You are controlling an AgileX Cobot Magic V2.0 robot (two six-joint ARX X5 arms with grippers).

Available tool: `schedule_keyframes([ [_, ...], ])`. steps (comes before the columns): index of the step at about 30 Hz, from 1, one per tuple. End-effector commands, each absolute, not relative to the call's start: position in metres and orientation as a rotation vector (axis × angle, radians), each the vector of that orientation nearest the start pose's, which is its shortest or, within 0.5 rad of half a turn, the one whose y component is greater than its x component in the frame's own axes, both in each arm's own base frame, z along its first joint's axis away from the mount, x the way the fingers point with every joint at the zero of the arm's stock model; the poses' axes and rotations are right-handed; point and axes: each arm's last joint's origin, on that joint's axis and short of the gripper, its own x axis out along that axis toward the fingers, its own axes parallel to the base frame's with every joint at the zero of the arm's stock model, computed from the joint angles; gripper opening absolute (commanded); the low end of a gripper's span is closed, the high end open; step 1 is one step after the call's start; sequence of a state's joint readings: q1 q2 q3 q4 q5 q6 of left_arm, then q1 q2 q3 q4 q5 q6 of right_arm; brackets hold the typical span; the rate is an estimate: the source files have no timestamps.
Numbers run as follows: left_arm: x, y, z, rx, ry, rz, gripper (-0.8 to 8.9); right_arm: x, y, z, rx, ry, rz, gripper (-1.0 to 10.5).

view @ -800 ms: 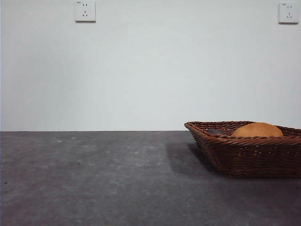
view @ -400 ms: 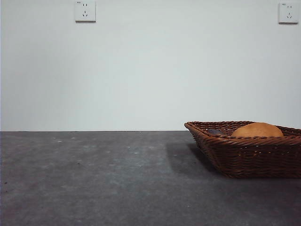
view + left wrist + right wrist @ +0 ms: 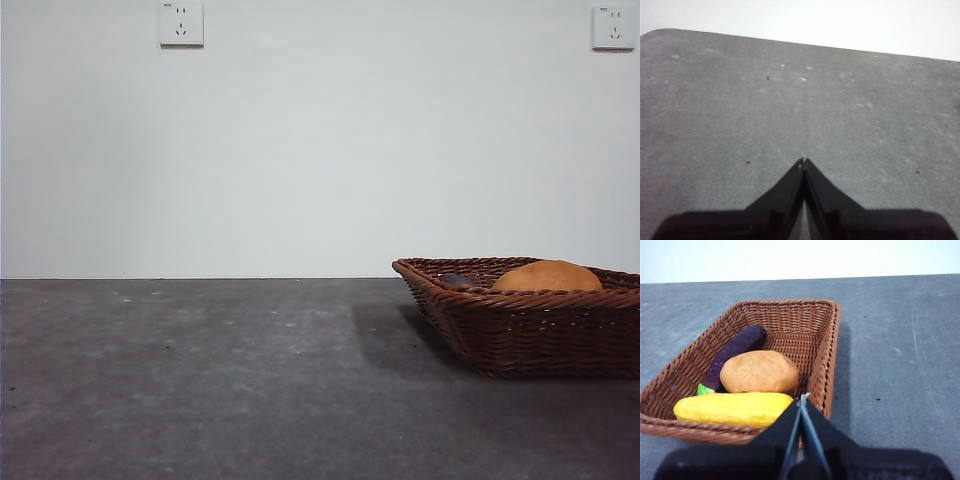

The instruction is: Help me put the vegetables on the table into the basket

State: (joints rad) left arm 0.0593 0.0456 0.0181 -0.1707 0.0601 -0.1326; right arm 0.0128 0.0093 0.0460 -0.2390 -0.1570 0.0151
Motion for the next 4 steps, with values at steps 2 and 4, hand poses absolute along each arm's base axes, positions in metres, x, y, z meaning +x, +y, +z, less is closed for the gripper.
schedule_keyframes([
  [2, 0.098, 0.004, 0.1468, -0.149, 0.201, 0.013, -0.04, 0.0935, 0.0057, 0.1527, 0.04, 0.208, 0.165, 0.0],
  [4, 0.098, 0.004, 0.1468, -0.149, 0.201, 0.013, -0.04, 0.0935, 0.0057, 0.1527, 0.04, 0.208, 0.165, 0.0],
])
